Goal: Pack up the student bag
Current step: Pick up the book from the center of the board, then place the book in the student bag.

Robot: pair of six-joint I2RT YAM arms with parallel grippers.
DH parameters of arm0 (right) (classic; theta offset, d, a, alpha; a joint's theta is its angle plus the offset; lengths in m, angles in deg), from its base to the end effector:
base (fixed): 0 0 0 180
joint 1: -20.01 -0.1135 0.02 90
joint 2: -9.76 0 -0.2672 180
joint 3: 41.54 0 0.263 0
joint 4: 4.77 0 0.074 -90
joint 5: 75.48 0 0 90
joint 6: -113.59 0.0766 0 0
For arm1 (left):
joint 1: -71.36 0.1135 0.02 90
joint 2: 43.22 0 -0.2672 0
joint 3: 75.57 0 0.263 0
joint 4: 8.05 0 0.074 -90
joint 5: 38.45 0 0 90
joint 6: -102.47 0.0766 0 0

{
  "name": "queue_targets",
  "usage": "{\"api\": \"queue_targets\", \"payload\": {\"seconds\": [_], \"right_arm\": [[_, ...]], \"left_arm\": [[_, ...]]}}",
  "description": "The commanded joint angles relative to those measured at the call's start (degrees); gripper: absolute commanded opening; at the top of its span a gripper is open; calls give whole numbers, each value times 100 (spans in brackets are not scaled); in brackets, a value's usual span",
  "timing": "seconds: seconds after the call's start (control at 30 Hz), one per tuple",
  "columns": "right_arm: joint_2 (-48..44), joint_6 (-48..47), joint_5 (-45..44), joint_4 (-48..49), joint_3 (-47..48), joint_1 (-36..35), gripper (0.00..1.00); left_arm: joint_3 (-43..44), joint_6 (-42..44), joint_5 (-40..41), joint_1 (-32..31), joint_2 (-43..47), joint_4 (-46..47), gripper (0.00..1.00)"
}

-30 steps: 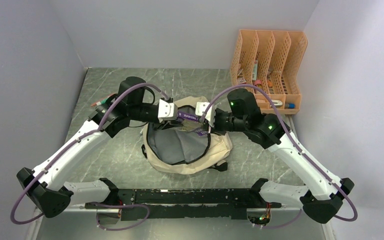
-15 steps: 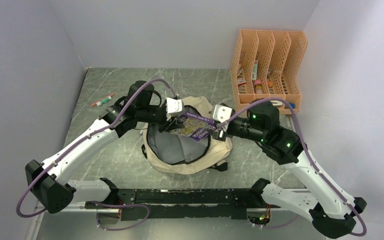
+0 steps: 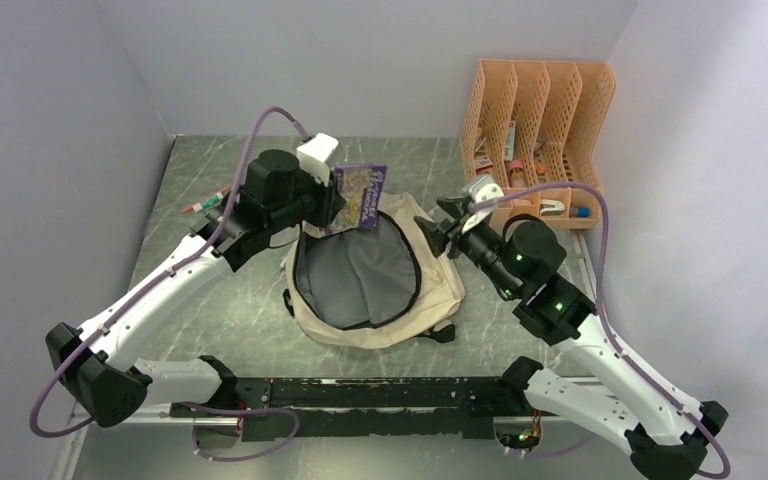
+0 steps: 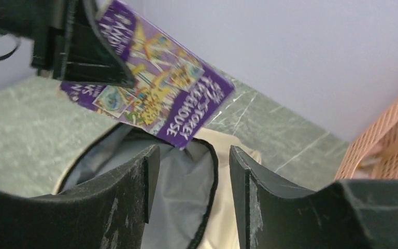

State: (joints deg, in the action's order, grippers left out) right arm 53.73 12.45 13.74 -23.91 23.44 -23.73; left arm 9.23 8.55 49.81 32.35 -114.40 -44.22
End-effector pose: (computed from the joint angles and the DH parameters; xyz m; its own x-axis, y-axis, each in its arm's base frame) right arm 0.1624 0.1539 0.3982 0.1548 -0.1193 -0.9807 -0.6641 0.7224 -0.1927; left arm 0.2538 -0.2086 0.3706 -0.3418 0.1889 -0.9206 0.6291 0.7738 -0.0748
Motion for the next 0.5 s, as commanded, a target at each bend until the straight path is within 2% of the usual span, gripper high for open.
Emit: {"api": "queue_targets", "payload": {"seconds": [0.0, 0.13, 0.2, 0.47], "right_arm": [[347, 2209, -1409, 76, 103, -18, 55], [895, 3078, -1678, -782, 335, -14, 55], [1170, 3001, -1518, -900, 364, -17, 56], [2906, 2478, -781, -1598, 1074, -217, 59]], "left_arm": [[587, -1854, 1498, 171, 256, -166, 5], [165, -2796, 2670, 188, 846, -320, 5], [123, -3058, 3094, 188, 991, -529, 5], [186, -3253, 3879, 191, 1240, -1090, 5]]}}
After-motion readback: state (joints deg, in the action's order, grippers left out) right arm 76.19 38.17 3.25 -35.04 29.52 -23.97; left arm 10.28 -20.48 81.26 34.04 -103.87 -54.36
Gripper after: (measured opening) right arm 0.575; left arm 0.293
